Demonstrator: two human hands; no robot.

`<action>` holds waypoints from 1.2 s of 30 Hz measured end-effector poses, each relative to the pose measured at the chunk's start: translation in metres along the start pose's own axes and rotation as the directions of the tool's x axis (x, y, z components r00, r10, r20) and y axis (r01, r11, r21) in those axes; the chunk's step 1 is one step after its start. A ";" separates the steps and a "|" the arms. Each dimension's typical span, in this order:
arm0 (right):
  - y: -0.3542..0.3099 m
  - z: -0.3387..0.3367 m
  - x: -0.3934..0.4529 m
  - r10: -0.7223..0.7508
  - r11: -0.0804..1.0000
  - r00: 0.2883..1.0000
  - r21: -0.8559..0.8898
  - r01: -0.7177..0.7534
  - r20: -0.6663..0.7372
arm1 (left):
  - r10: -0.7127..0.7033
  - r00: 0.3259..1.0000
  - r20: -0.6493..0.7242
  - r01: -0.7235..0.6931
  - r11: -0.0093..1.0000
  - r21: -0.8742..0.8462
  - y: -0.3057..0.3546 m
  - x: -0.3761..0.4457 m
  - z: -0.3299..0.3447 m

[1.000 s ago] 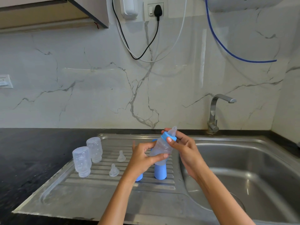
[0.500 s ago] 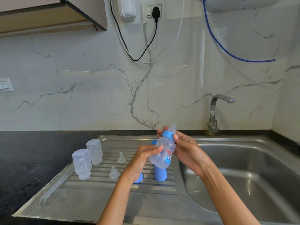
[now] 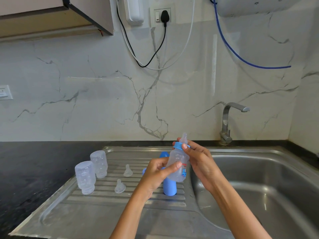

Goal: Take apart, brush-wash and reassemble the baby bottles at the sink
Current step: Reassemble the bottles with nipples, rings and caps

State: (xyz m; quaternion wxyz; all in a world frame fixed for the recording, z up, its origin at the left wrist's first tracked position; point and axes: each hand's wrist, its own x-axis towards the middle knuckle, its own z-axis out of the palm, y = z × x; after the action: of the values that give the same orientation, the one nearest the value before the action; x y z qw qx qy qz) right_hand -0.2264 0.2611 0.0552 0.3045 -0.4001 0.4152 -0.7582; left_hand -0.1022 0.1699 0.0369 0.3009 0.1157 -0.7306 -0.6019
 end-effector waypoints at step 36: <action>0.010 0.003 0.000 -0.045 0.993 0.999 -0.110 0.042 -0.026 | 0.194 0.964 -0.181 -0.120 0.926 0.357 -0.019 0.007 -0.009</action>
State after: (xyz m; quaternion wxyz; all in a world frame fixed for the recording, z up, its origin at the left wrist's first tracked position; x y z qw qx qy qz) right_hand -0.2229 0.2554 0.0468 0.2598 -0.4141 0.4516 -0.7464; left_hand -0.1055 0.1541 0.0222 0.4002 0.1710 -0.7946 -0.4234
